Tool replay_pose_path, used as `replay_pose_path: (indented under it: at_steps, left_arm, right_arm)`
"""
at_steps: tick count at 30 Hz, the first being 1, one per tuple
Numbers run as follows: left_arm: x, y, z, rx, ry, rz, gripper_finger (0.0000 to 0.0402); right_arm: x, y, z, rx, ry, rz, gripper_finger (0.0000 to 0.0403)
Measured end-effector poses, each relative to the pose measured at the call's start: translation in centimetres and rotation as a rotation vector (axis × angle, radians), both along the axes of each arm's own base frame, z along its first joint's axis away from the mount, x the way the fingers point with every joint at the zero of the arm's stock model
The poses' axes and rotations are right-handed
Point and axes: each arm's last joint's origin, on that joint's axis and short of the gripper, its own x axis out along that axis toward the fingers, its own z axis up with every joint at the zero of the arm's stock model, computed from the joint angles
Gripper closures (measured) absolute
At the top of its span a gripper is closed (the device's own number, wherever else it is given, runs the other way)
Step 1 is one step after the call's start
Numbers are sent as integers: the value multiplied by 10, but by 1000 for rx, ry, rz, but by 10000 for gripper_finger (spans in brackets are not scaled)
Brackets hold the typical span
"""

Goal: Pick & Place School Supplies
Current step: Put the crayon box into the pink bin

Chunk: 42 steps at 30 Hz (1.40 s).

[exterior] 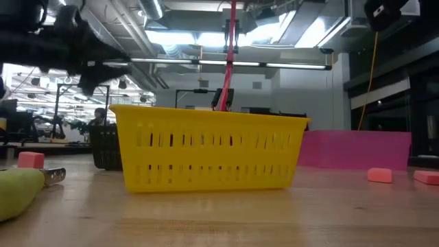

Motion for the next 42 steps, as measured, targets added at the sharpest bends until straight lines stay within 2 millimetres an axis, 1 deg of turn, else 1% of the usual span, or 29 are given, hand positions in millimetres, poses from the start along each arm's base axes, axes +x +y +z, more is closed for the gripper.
replay_pose_path:
  at_steps: [3,4,6,8,12,14,15,18,19,21,22,23,25,27,29,31,33,34,36,38,42]
  left_arm:
    - [0,-12,24,165,-232,-200,203]
    - [-1,-15,30,201,-308,-272,203]
    - [-3,-20,39,232,-417,-348,203]
    - [-1,-22,43,255,-441,-349,203]
    - [16,-26,56,328,-352,-309,203]
    - [27,-26,64,396,-259,-215,203]
    - [34,-24,69,427,-176,-122,203]
    - [50,-16,82,498,182,267,205]
    - [54,-14,83,500,312,402,207]
    - [62,-5,85,450,472,650,212]
    - [64,-1,85,418,507,721,214]
    - [66,2,85,371,509,748,216]
    - [72,10,81,260,509,700,220]
    - [74,22,67,138,591,669,225]
    - [69,34,51,-13,681,731,233]
    - [59,46,34,-171,791,805,243]
    - [52,55,19,-299,881,884,257]
    - [52,59,15,-348,894,910,264]
    - [56,63,7,-406,922,900,280]
    - [63,66,2,-439,937,846,299]
    - [74,70,-5,-478,927,764,352]
  right_arm:
    - [0,1,4,4,-38,10,252]
    - [1,1,5,-7,-51,13,252]
    - [1,2,7,-37,-77,22,252]
    - [1,3,9,-74,-105,32,252]
    - [1,3,14,-153,-168,38,252]
    - [2,2,16,-181,-184,16,252]
    - [2,2,16,-185,-185,-4,252]
    - [2,-1,14,-201,-165,-69,252]
    - [2,-1,14,-206,-160,-87,252]
    - [3,-3,14,-205,-155,-109,253]
    - [3,-3,13,-199,-153,-117,253]
    - [3,-4,13,-189,-148,-127,253]
    - [4,-6,11,-178,-121,-168,253]
    - [5,-8,7,-176,-83,-237,253]
    - [5,-11,4,-161,-55,-304,253]
    - [5,-13,2,-146,-43,-355,253]
    - [5,-13,2,-134,-40,-361,253]
    - [5,-13,2,-132,-40,-356,253]
    - [5,-12,2,-132,-39,-352,253]
    - [5,-12,2,-131,-37,-336,253]
    - [6,-10,1,-129,-33,-285,253]
